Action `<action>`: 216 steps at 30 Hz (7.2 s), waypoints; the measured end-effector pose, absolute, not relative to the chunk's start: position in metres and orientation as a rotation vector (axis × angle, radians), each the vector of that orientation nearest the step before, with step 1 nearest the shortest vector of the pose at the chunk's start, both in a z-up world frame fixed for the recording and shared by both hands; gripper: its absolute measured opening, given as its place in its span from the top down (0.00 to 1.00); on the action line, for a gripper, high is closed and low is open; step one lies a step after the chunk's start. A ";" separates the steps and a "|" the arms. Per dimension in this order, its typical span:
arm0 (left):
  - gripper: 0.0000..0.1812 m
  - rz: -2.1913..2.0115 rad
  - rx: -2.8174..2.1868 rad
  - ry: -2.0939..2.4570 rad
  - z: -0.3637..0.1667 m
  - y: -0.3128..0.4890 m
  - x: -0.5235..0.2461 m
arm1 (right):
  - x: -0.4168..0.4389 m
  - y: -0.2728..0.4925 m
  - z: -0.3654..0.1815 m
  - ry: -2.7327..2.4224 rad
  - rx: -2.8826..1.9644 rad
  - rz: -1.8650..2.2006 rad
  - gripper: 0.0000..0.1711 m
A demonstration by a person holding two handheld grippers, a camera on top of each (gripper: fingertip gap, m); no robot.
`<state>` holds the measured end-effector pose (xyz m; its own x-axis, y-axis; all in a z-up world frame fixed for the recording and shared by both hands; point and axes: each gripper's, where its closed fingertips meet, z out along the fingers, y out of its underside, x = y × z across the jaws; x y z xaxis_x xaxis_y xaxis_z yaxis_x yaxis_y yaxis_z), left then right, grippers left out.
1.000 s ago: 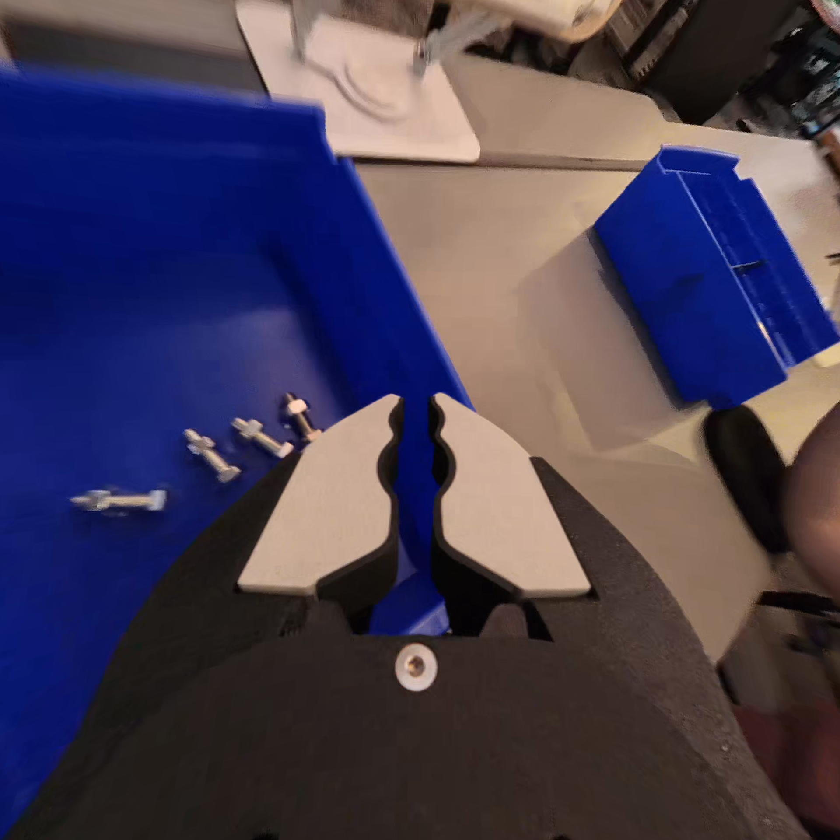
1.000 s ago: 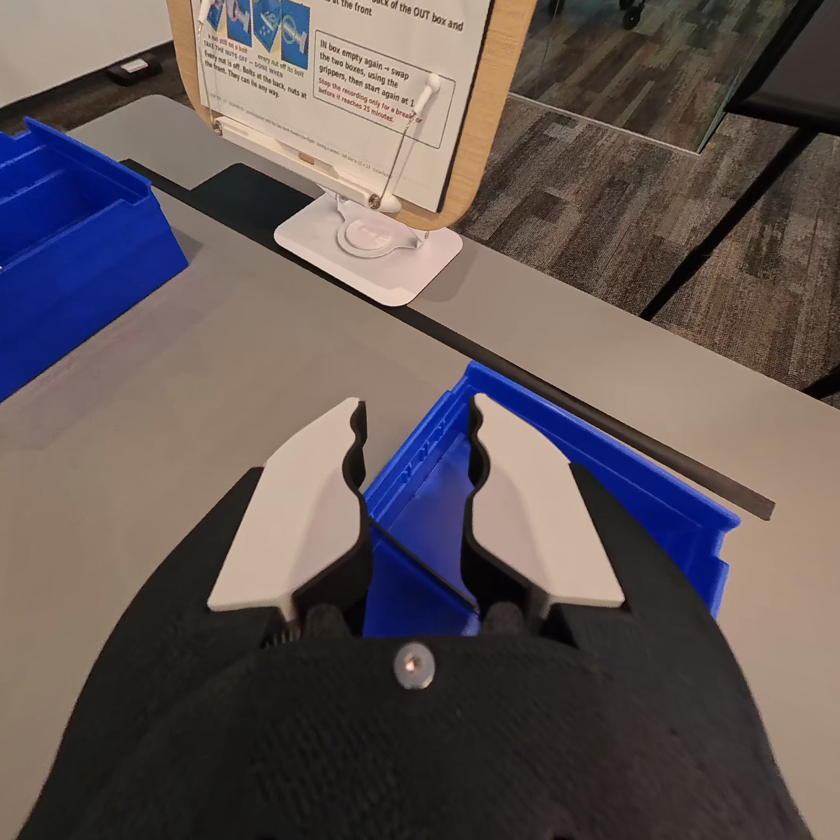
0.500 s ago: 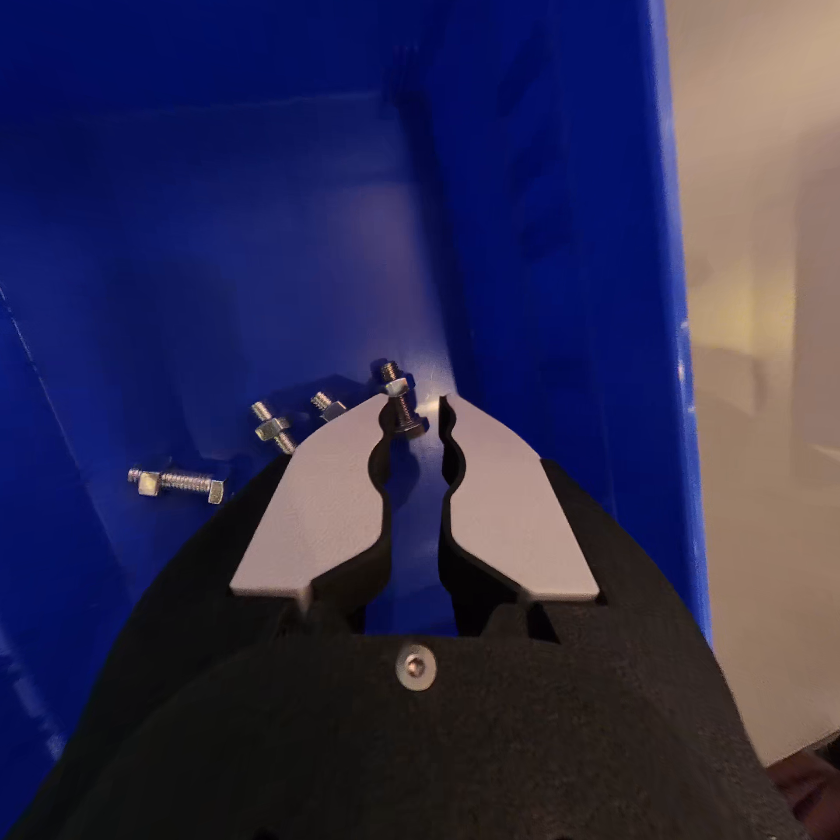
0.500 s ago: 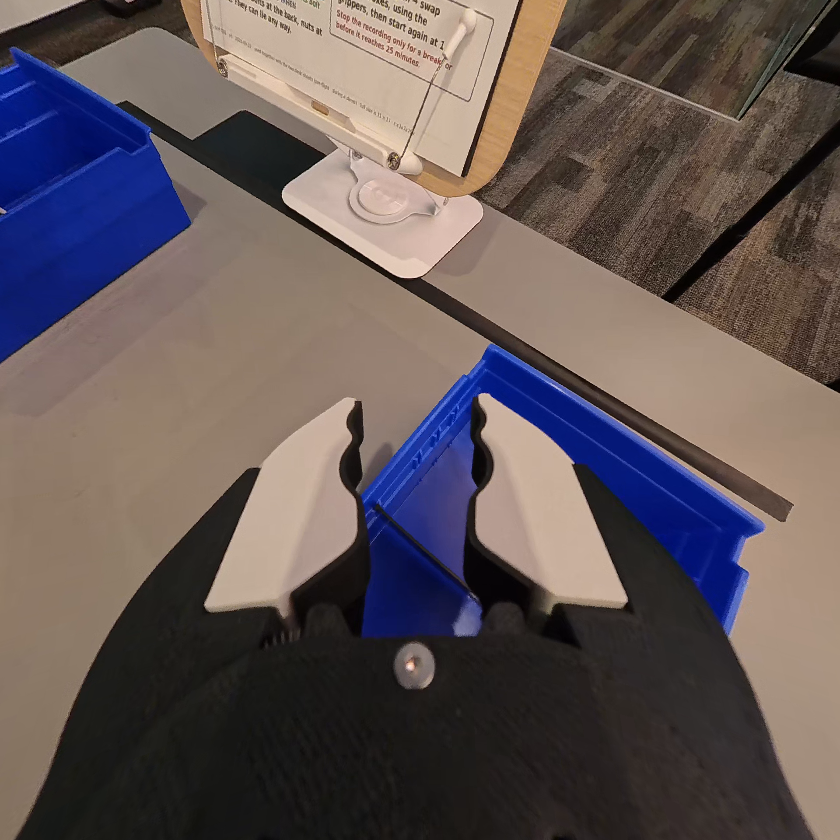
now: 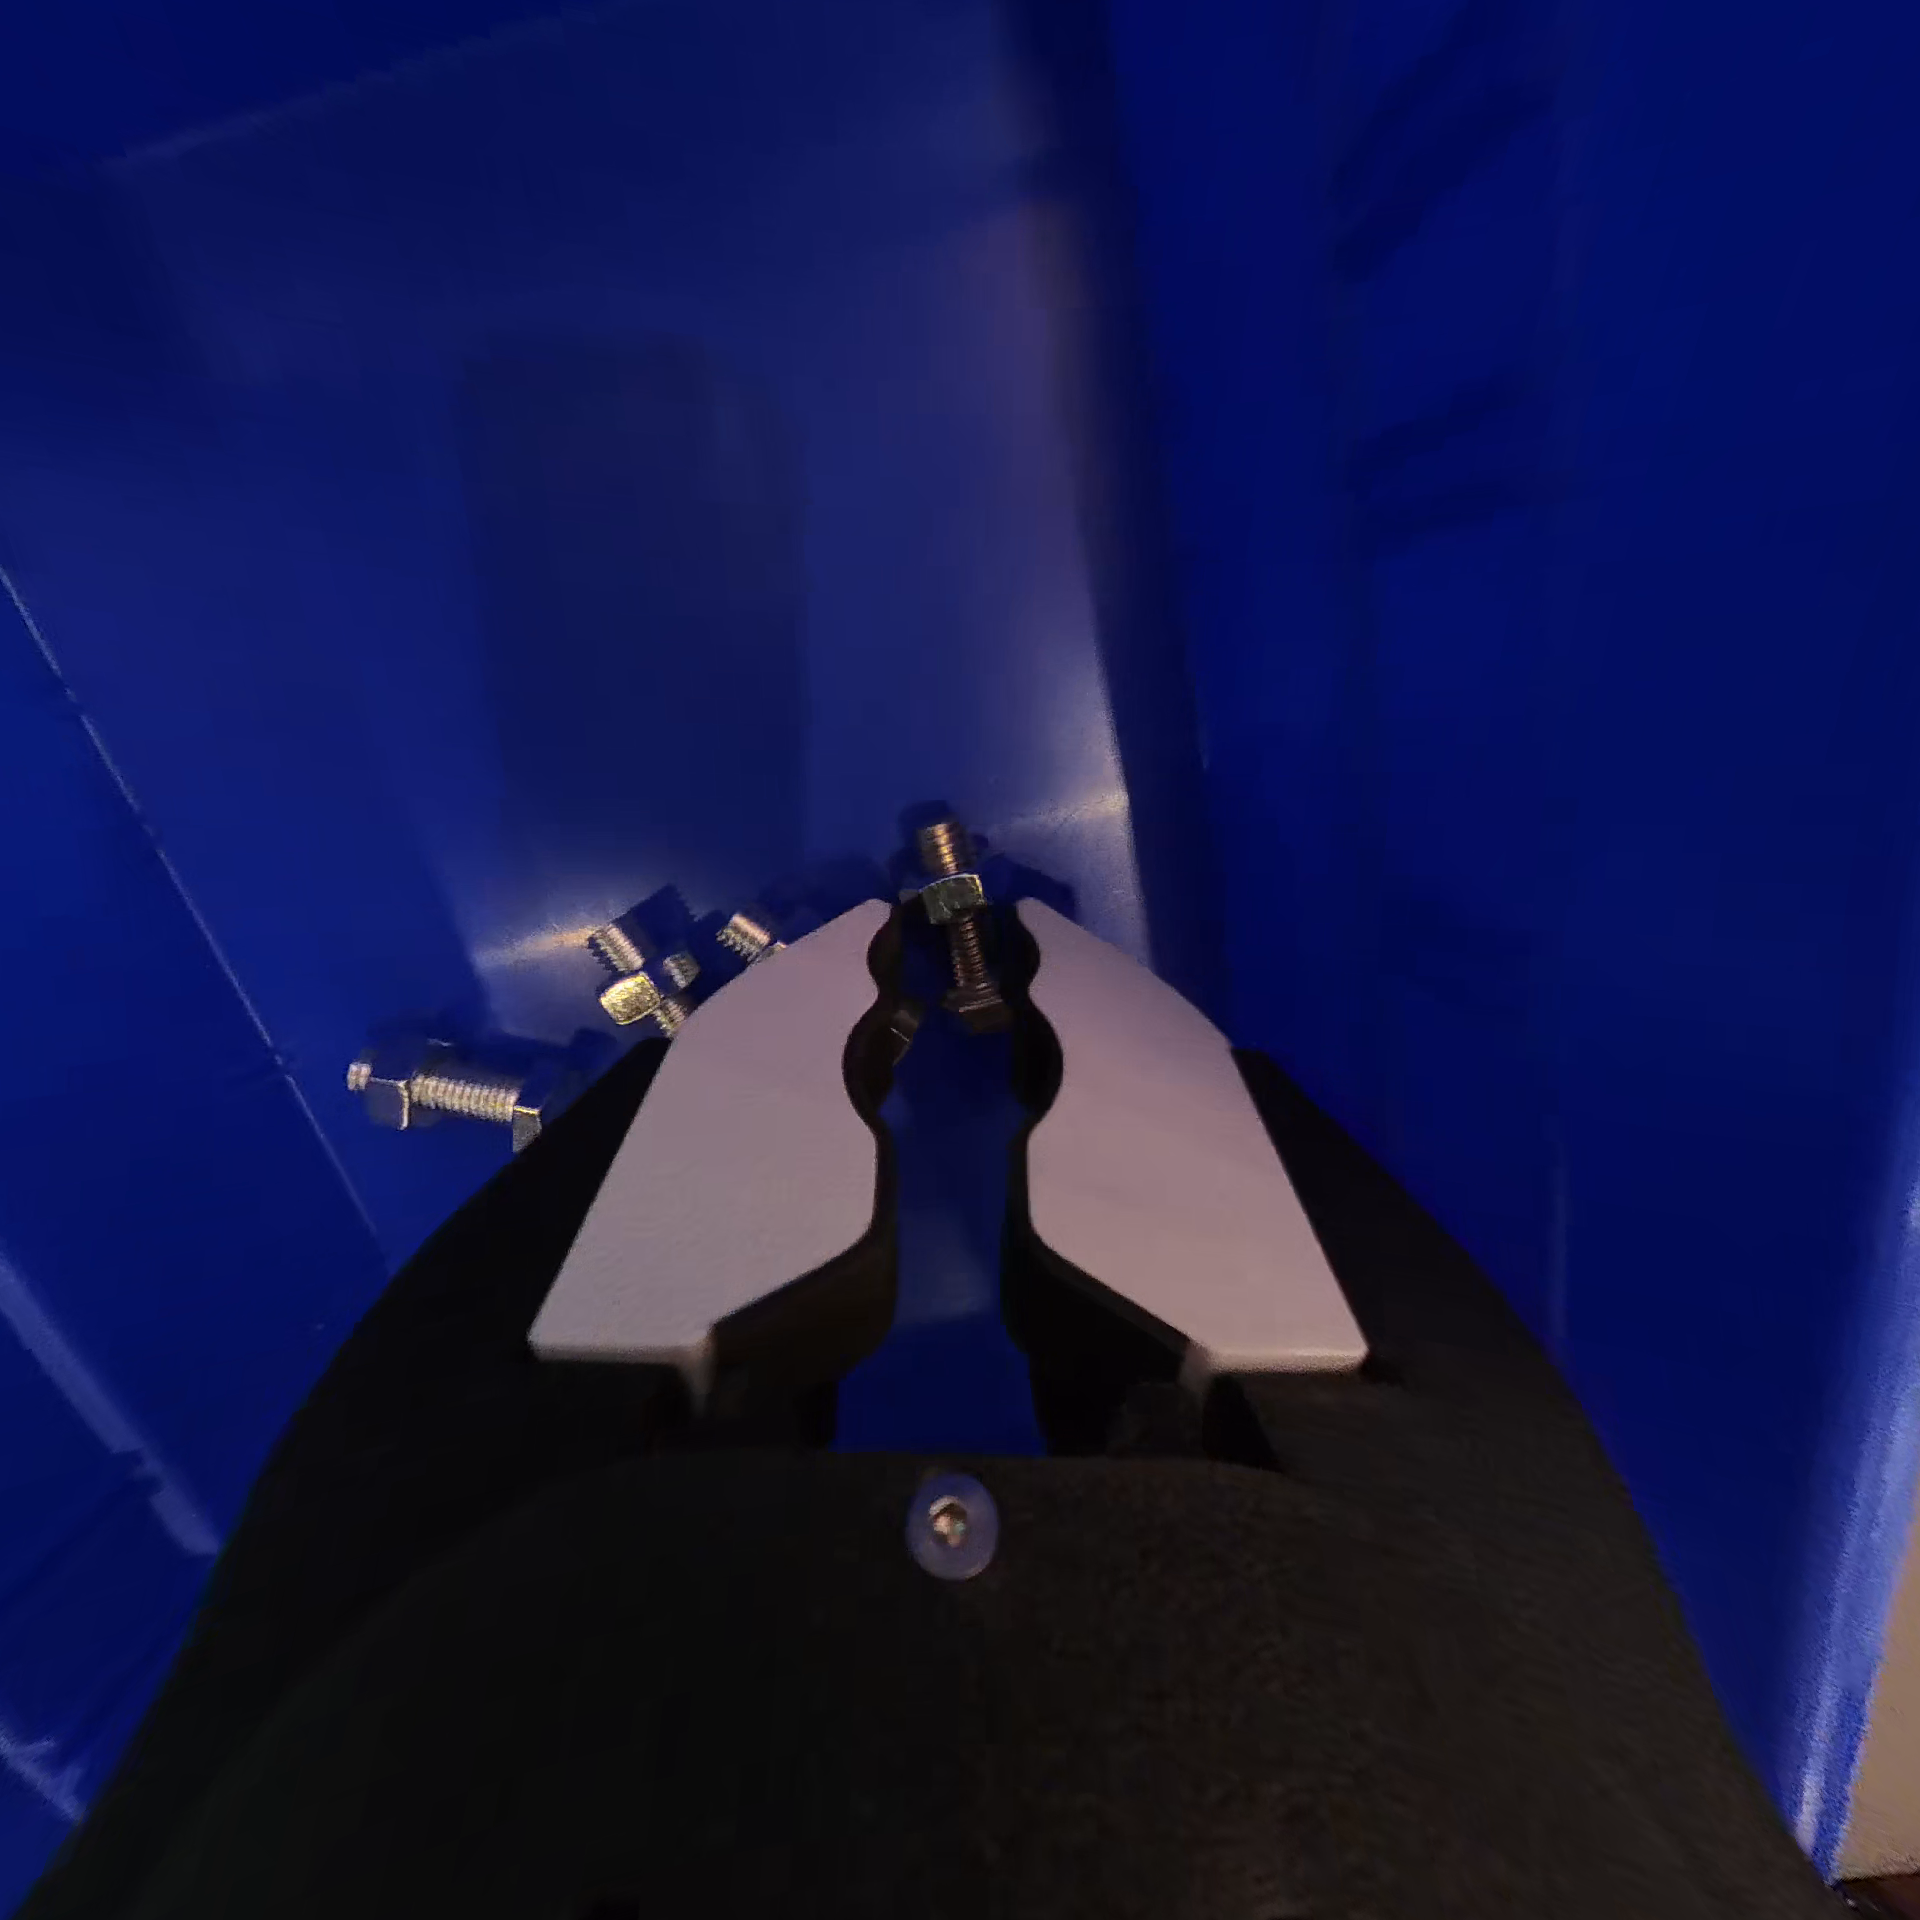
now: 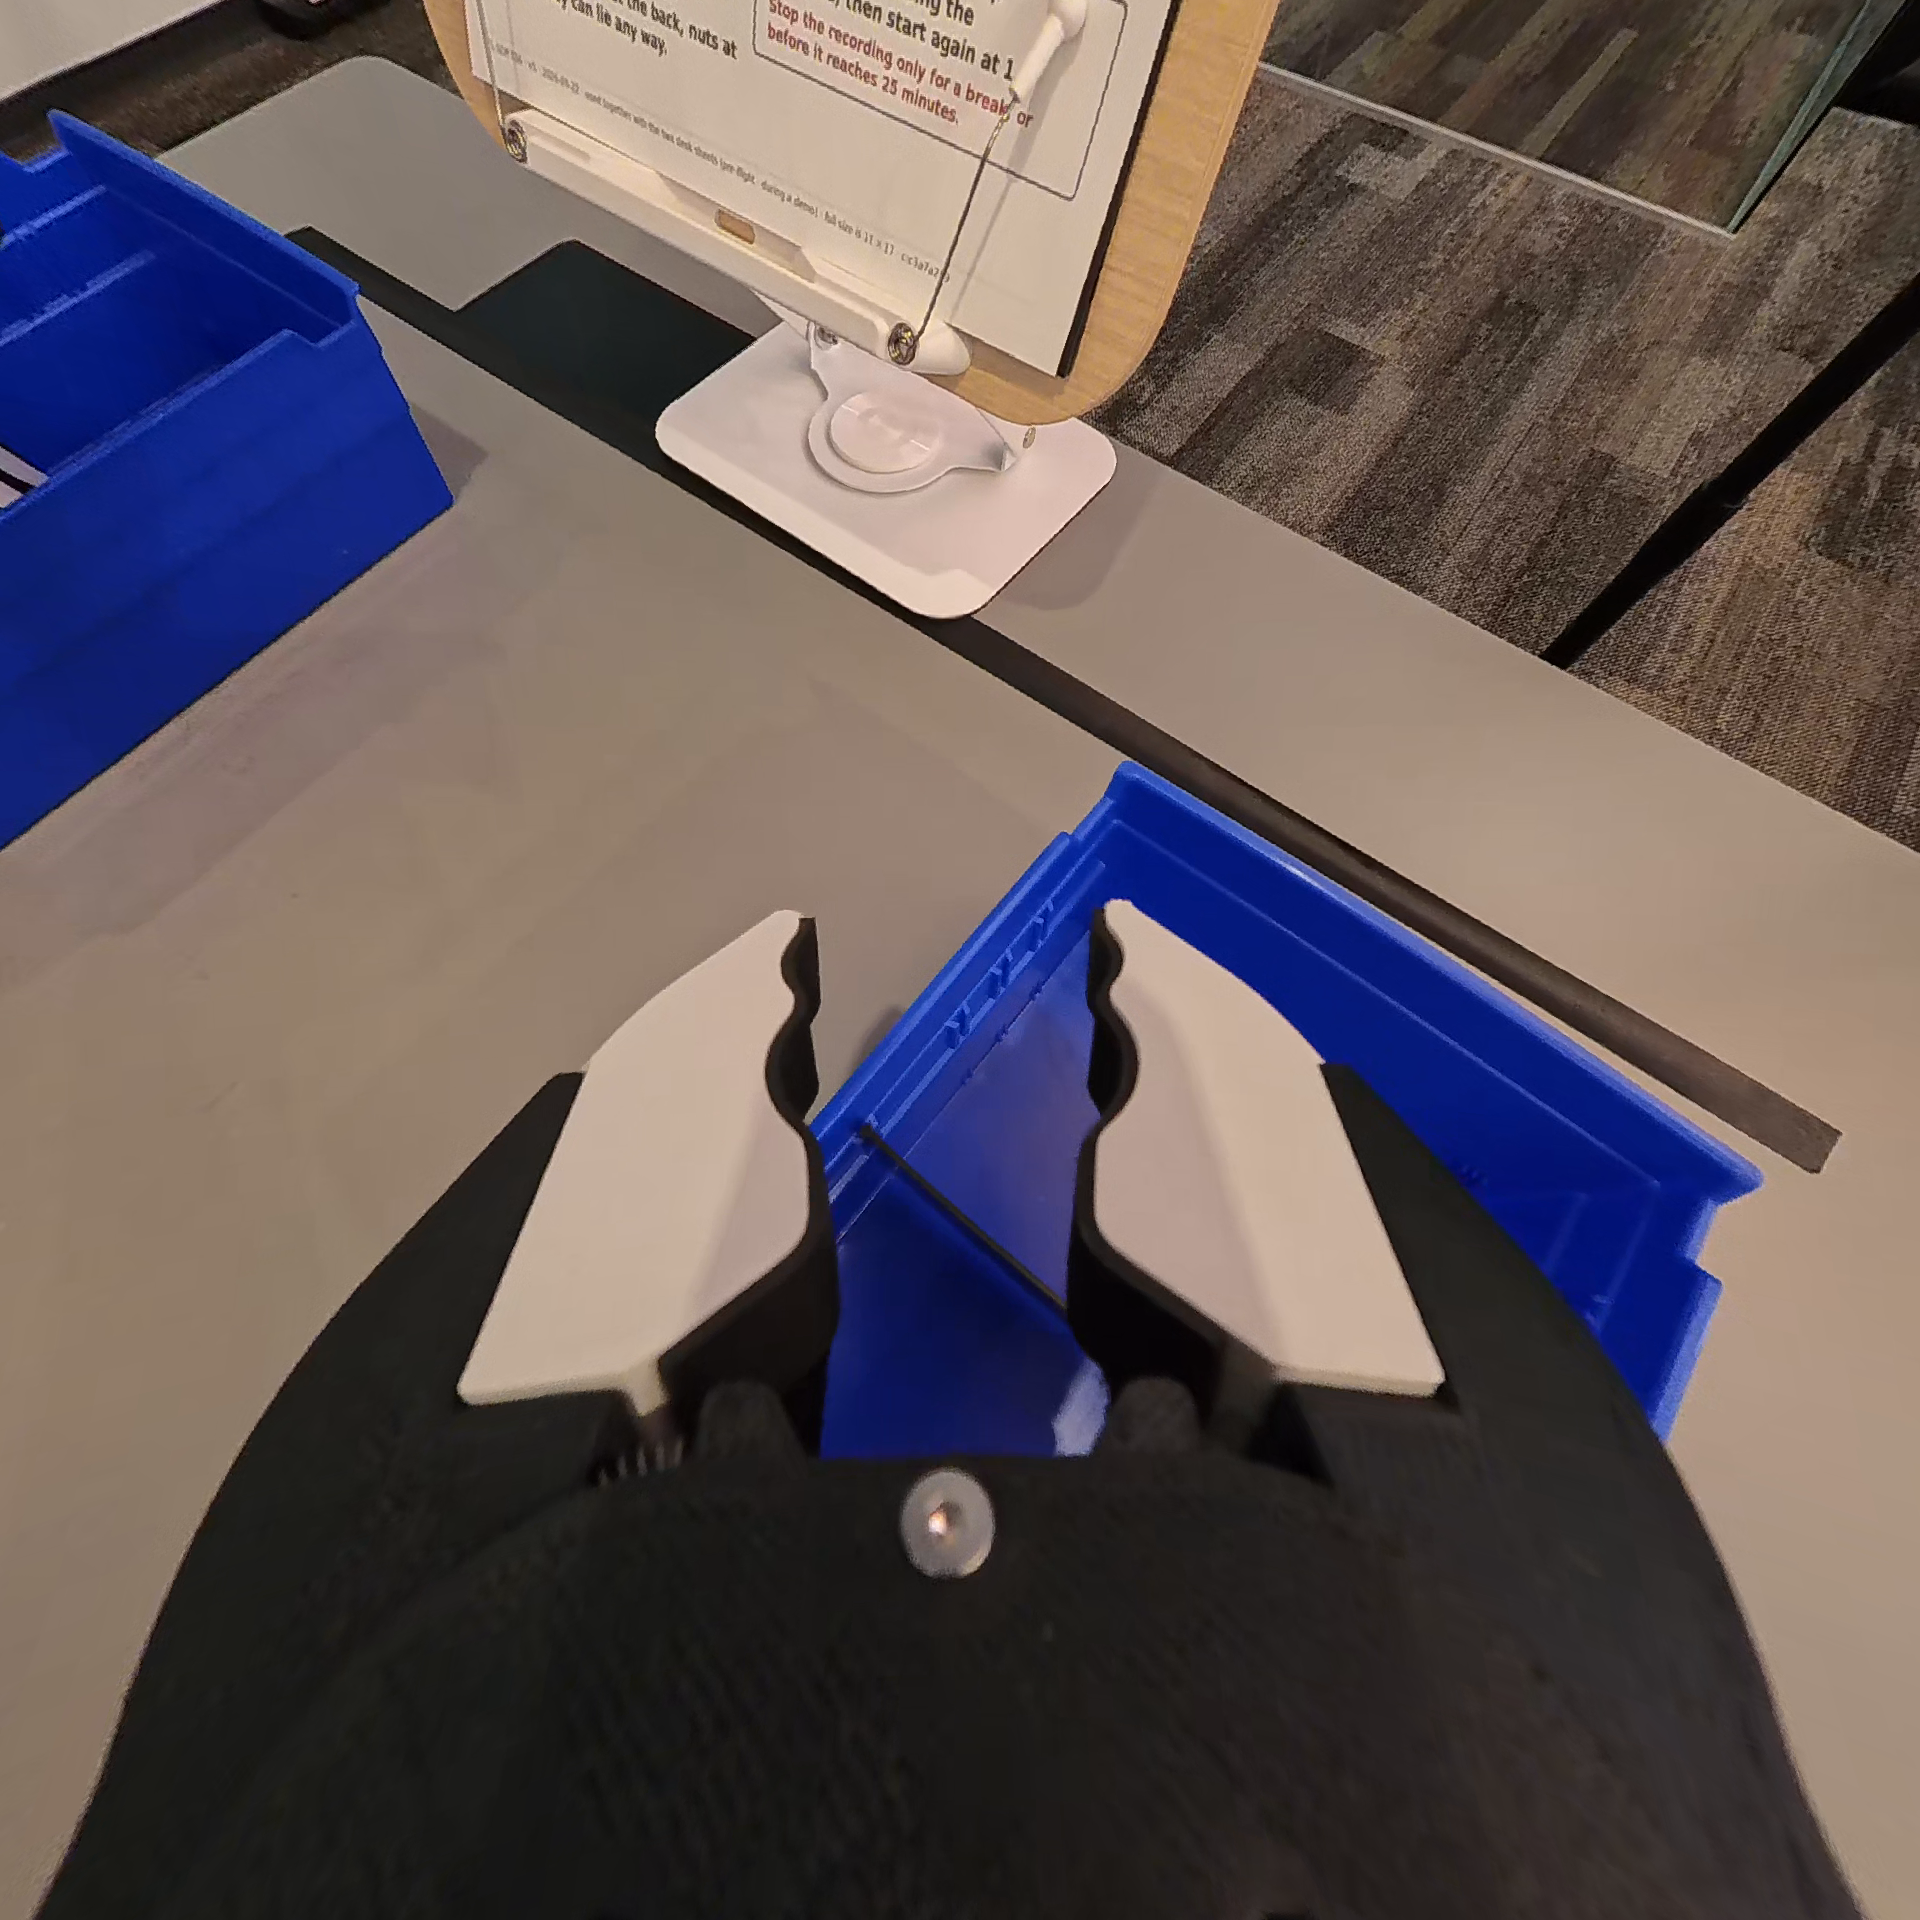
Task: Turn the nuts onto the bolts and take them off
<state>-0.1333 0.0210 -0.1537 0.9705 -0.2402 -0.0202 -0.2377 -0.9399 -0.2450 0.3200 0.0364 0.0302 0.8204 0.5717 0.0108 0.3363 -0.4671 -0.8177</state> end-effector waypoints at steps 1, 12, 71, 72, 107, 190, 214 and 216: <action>0.91 -0.012 -2.875 0.362 -0.154 0.020 -0.133 | 0.320 0.036 0.031 -0.668 -2.098 0.333 0.70; 0.95 -0.040 -2.652 0.433 -0.112 0.025 -0.144 | 0.308 0.037 0.036 -0.700 -2.061 0.299 0.71; 0.82 -0.791 -1.246 1.196 0.117 -0.101 0.131 | 0.095 -0.111 0.152 -1.088 -1.079 1.082 0.94; 0.83 -0.771 -1.242 1.206 0.116 -0.100 0.132 | 0.095 -0.110 0.151 -1.095 -1.074 1.076 0.94; 0.93 -0.737 -1.264 1.148 0.111 -0.089 0.135 | 0.120 -0.101 0.165 -1.015 -1.058 1.084 0.81; 0.93 -0.951 -1.244 1.212 0.113 -0.117 0.146 | 0.101 -0.125 0.141 -1.230 -1.039 1.261 0.85; 0.93 -0.990 -1.238 1.233 0.113 -0.124 0.148 | 0.107 -0.126 0.148 -1.211 -1.030 1.257 0.85; 0.93 -0.992 -1.238 1.232 0.113 -0.125 0.148 | 0.110 -0.123 0.149 -1.197 -1.026 1.270 0.85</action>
